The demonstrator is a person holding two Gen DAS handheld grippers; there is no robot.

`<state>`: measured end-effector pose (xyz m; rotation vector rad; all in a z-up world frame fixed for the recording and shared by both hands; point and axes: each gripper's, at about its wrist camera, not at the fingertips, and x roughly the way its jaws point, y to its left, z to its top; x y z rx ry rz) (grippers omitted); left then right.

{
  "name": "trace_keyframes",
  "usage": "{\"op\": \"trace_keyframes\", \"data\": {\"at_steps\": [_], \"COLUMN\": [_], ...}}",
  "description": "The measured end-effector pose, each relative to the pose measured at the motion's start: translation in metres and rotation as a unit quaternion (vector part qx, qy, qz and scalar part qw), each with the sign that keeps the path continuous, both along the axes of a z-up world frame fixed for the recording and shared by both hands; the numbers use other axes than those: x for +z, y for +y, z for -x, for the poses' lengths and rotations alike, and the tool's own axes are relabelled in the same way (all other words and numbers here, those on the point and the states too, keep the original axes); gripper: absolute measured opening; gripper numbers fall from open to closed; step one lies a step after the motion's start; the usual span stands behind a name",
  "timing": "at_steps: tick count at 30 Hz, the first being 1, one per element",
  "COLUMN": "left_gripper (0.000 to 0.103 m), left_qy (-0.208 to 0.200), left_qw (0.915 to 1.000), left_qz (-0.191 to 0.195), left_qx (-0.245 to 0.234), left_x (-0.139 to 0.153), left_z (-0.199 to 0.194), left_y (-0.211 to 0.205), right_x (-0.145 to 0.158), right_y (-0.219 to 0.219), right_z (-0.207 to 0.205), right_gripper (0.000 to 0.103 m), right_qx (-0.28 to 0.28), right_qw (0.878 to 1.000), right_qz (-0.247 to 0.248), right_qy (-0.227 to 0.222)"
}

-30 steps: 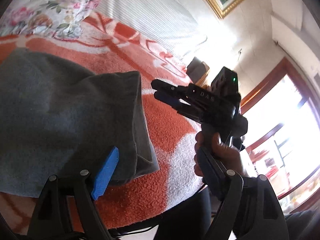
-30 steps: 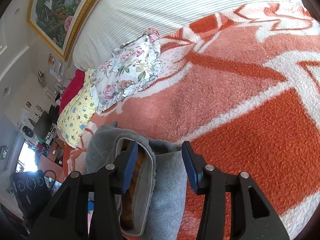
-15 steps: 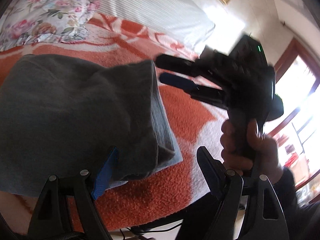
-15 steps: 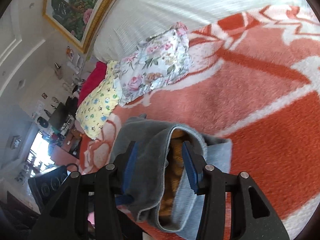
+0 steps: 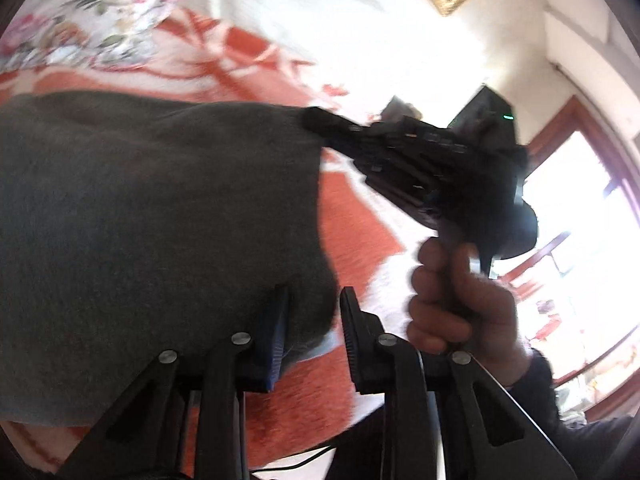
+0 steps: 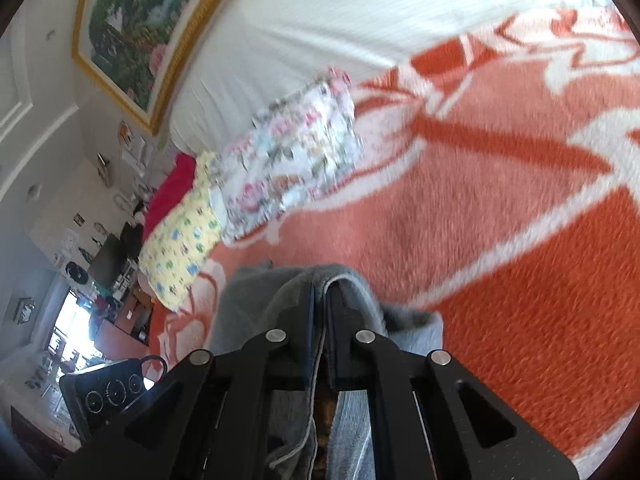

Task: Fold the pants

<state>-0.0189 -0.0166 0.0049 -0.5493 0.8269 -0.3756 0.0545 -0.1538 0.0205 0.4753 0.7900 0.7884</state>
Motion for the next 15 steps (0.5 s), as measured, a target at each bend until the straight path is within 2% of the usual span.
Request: {"op": "trace_keyframes", "data": {"at_steps": [3,6,8,10,12,15], "left_gripper": [0.024,0.026,0.028,0.039,0.058,0.068], "left_qy": [0.022,0.047,0.047,0.044,0.033,0.021], "left_qw": [0.9997,0.9985,0.9982,0.9984,0.9987,0.9994], "left_qz": [0.007,0.029,0.037,0.036,0.039,0.023], "left_qx": [-0.005,-0.004,0.000,-0.002,-0.008,-0.015], "left_x": [-0.014,-0.034,-0.037,-0.035,-0.027,-0.017], "left_z": [-0.008,-0.009,-0.004,-0.001,0.002,0.006], "left_y": [-0.006,0.000,0.001,-0.001,-0.006,-0.016], "right_x": [-0.004,-0.036,-0.051,-0.060,-0.058,-0.047], "right_y": [-0.002,-0.002,-0.004,-0.010,-0.013,-0.014], "right_z": [-0.008,-0.017,-0.017,-0.014,-0.011,-0.005], "right_gripper": [0.007,0.008,0.008,0.010,0.012,0.020], "right_qx": [-0.007,-0.014,-0.021,-0.029,-0.036,-0.044], "right_qw": [1.000,0.998,0.997,0.997,0.997,0.997], "right_qz": [0.014,0.033,0.039,0.021,0.014,0.028], "right_qy": [0.005,0.047,0.064,0.072,0.072,0.060]}}
